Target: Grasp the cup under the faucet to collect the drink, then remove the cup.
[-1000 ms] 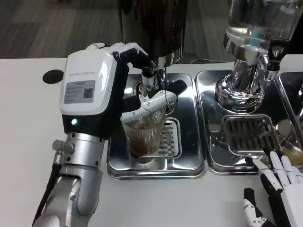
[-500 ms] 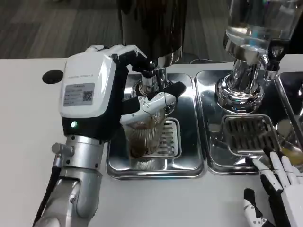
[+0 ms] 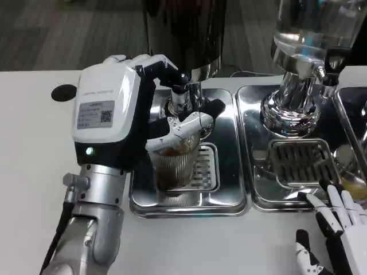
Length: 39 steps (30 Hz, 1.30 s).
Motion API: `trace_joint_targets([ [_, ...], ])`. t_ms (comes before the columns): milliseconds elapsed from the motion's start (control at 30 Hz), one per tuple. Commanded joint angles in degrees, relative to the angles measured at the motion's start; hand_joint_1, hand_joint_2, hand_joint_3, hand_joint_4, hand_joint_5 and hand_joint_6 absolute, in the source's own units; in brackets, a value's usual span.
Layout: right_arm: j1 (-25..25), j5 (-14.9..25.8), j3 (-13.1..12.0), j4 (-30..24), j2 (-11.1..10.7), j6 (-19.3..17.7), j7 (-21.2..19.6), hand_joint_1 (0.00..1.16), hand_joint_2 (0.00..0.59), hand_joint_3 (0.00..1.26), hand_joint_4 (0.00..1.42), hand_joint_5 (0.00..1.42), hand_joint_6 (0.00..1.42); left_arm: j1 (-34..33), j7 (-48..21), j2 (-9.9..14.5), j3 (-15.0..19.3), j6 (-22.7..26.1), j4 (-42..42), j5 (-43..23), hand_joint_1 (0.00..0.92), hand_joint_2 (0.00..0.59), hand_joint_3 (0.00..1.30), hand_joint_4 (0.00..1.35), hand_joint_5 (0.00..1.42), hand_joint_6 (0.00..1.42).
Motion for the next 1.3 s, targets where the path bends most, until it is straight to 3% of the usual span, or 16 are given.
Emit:
trace_joint_targets([
  [33, 0.3, 0.5, -0.5, -0.4, -0.4, -0.6, -0.1, 0.25, 0.512, 0.19, 0.01, 0.00, 0.08, 1.1, -0.1, 0.0, -0.1, 0.3, -0.3, 0.2, 0.000, 0.083, 0.72, 0.58, 0.65, 0.40],
  [933, -1.6, 1.2, -0.7, 0.8, -0.7, -0.2, 1.2, 0.26, 0.512, 0.19, 0.01, 0.00, 0.09, -2.1, 0.8, -0.1, 0.3, 0.7, 2.2, 0.5, 0.000, 0.076, 0.69, 0.55, 0.61, 0.41],
  [1300, -2.1, 1.0, -0.5, 0.8, -0.2, 0.1, 1.5, 0.26, 0.512, 0.19, 0.01, 0.00, 0.10, -2.9, 0.8, 0.5, 1.9, 0.5, 1.5, -0.8, 0.000, 0.072, 0.56, 0.39, 0.49, 0.37],
])
